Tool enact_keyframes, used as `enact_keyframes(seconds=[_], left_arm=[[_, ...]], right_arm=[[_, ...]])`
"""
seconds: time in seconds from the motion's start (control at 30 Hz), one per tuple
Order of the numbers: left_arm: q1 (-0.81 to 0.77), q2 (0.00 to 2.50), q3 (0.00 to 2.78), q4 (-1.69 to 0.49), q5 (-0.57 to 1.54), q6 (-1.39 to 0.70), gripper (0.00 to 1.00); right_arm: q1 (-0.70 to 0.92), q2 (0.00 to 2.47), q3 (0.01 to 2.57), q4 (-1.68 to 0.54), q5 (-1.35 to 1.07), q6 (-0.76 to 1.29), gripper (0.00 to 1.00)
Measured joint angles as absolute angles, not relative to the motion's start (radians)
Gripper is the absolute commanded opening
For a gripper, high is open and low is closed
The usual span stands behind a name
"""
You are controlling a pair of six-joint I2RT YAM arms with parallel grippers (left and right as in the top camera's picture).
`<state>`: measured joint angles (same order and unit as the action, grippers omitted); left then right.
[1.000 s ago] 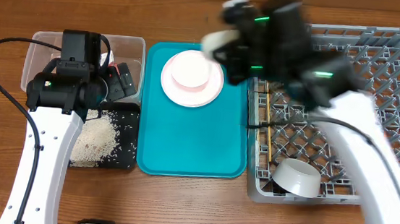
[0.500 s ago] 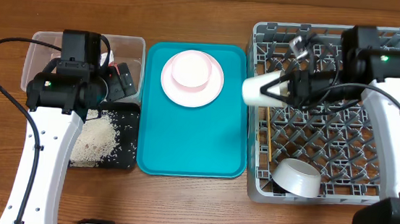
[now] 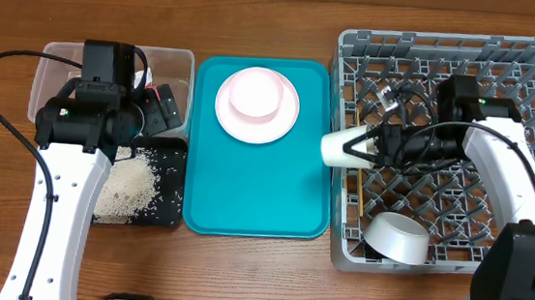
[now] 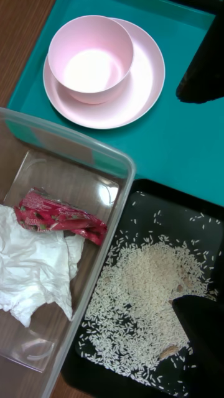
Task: Sort waste into correct bins and load items into the dishwasher
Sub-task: 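Lower the cup into the rack and release it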
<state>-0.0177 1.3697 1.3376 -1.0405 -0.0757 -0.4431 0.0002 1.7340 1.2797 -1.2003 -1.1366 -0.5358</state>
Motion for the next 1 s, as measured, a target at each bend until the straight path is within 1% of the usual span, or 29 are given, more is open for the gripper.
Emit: enact_keyframes(seconds=[0.27, 0.3, 0.33, 0.37, 0.4, 0.43, 0.5, 0.53, 0.63, 0.7, 0.77, 1.0], left_arm=[[-0.018, 1.37, 1.338, -1.04, -0.076, -0.443, 1.0], [-0.018, 1.37, 1.338, -1.04, -0.076, -0.443, 1.0], [-0.018, 1.37, 1.338, -1.04, -0.075, -0.443, 1.0], [-0.018, 1.37, 1.338, -1.04, -0.075, -0.443, 1.0], [-0.018, 1.37, 1.338, -1.04, -0.075, -0.443, 1.0], [-0.018, 1.37, 1.338, -1.041, -0.075, -0.443, 1.0], [-0.018, 1.37, 1.338, -1.041, -0.076, -0.443, 1.0], [-0.018, 1.37, 1.338, -1.04, -0.076, -0.443, 1.0], [-0.018, 1.37, 1.338, -1.04, -0.076, -0.443, 1.0], [-0.018, 1.37, 1.338, -1.04, -0.076, -0.443, 1.0], [-0.018, 1.37, 1.338, -1.04, -0.076, -0.443, 1.0], [-0.018, 1.37, 1.338, -1.04, -0.075, -0.443, 1.0]], right_arm=[[0.0, 1.734, 1.219, -1.178, -1.133, -0.538, 0.04], [0.0, 1.734, 1.217, -1.178, -1.13, -0.539, 0.06], [0.0, 1.734, 1.217, -1.179, -1.125, -0.538, 0.11], [0.0, 1.734, 1.217, -1.181, -1.121, -0.539, 0.18], [0.0, 1.734, 1.217, -1.184, -1.111, -0.54, 0.28], [0.0, 1.734, 1.217, -1.192, -1.102, -0.543, 0.31], [0.0, 1.734, 1.215, -1.213, -1.068, -0.543, 0.32], [0.0, 1.734, 1.215, -1.225, -1.052, -0.544, 0.3], [-0.002, 1.734, 1.215, -1.25, -1.015, -0.548, 0.13], [-0.01, 1.734, 1.215, -1.272, -1.005, -0.546, 0.08], [-0.031, 1.734, 1.215, -1.279, -1.008, -0.55, 0.04], [-0.1, 1.732, 1.215, -1.31, -1.006, -0.555, 0.04]])
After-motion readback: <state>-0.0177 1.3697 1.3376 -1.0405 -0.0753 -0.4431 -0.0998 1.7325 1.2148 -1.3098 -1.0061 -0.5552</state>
